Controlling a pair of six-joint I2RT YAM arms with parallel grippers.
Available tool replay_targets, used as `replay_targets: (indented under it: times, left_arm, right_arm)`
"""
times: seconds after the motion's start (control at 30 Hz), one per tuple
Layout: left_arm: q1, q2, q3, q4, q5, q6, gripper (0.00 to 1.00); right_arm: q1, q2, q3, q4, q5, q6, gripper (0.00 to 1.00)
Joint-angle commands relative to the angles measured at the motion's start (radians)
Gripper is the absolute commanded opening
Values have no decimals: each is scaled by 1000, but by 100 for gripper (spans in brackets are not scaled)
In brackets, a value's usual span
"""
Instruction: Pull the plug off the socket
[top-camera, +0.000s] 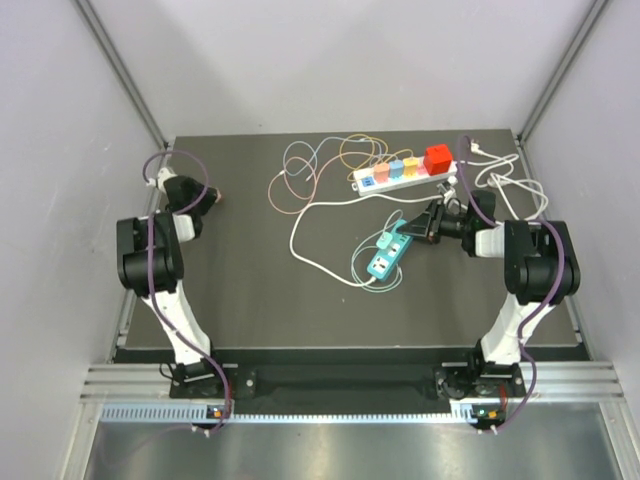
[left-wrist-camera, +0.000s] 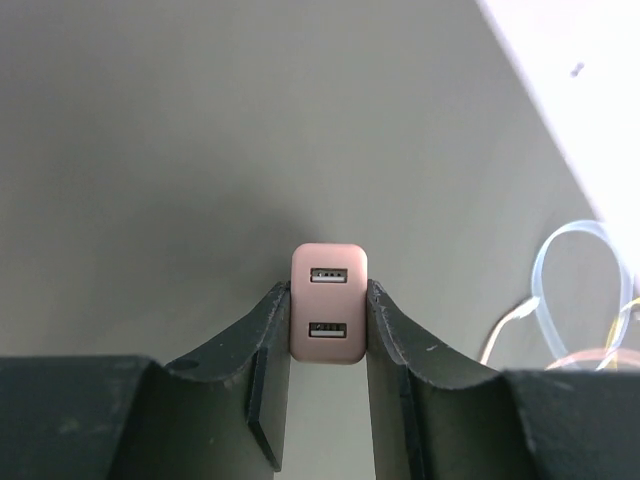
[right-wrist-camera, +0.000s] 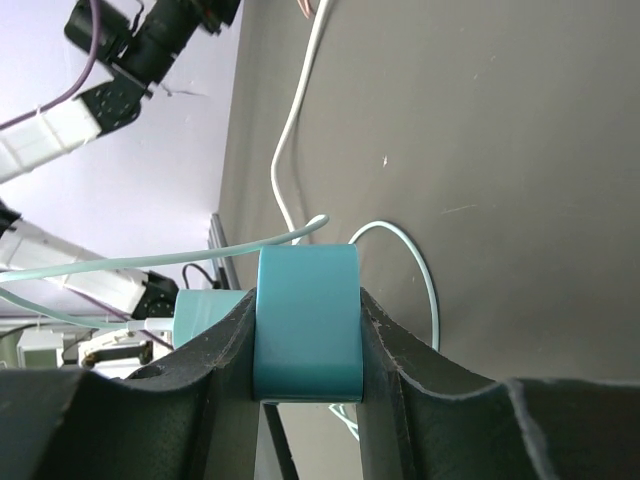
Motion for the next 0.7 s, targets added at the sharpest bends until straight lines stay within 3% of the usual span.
replay_targets:
  times: [0.0, 0.17, 0.2, 0.37, 0.5, 0.67]
  left_arm:
    - [23, 84, 101, 152, 60, -133, 0]
    - [44, 212, 214, 137, 117, -184, 1]
    - [56, 222, 222, 137, 125, -196, 4]
    - [98, 226, 205, 149, 163, -258, 59]
    - [121, 171, 152, 150, 203, -225, 78]
    - [124, 21, 68, 104, 226, -124, 82]
  right_arm:
    - [-11, -24, 32, 48, -48, 8, 0]
    - [-20, -17, 35, 46, -53, 10, 0]
    - [-23, -18, 35, 46, -53, 8, 0]
    - [-26, -6, 41, 38, -54, 1, 1]
    - [-28, -6, 53, -3, -54, -35, 1]
    - [-32, -18, 70, -63, -51, -85, 1]
